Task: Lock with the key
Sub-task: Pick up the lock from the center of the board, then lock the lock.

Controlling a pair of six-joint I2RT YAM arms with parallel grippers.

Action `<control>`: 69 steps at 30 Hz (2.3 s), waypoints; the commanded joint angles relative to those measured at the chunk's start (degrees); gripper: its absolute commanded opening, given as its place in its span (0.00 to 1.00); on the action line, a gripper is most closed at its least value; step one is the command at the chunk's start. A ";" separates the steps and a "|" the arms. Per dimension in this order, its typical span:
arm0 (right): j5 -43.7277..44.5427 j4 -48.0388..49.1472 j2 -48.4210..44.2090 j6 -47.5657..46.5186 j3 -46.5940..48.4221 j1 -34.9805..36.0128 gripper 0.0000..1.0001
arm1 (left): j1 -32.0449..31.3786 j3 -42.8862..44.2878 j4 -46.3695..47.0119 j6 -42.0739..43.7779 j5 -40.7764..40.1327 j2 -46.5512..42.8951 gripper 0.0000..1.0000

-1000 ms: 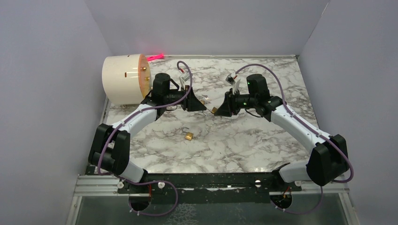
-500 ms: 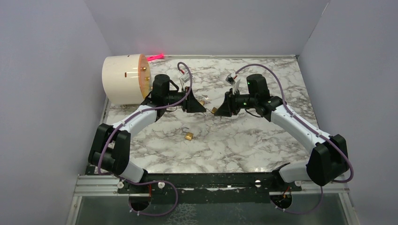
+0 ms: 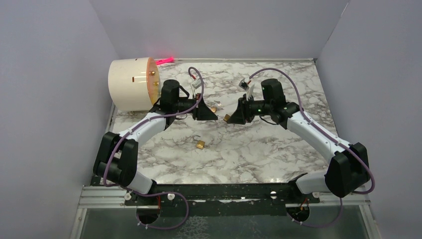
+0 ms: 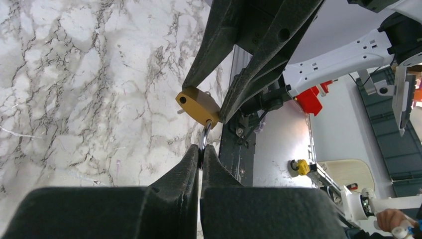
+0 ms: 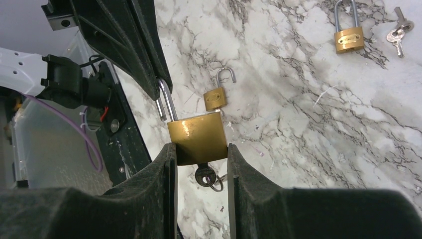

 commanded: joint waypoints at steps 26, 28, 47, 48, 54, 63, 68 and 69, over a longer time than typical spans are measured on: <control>-2.32 8.32 -5.10 1.49 8.61 0.19 0.97 | 0.26 -7.76 24.25 -6.56 -16.01 -19.63 0.00; -6.30 12.89 -5.53 2.98 7.45 0.15 0.95 | 0.31 -8.47 27.20 -7.99 -19.48 -20.80 0.00; -15.58 37.39 -1.95 5.25 10.66 0.15 0.86 | 0.45 -6.62 48.78 -21.93 -29.99 -18.96 0.00; -15.15 39.19 -2.04 5.54 9.94 0.16 0.86 | 0.45 -6.46 48.91 -22.16 -29.66 -18.78 0.00; -15.40 42.84 0.52 6.30 11.11 0.18 0.85 | 0.40 -6.08 49.61 -22.98 -28.88 -18.80 0.00; -17.83 46.11 4.35 9.12 14.05 0.19 0.79 | 0.48 -5.62 49.79 -22.92 -28.35 -18.83 0.00; -21.82 48.45 5.20 12.51 15.44 0.15 0.68 | 0.57 -6.24 49.83 -22.35 -27.97 -18.59 0.00; -22.46 49.06 5.38 13.29 15.66 0.11 0.67 | 0.65 -6.53 49.78 -22.38 -27.97 -18.50 0.00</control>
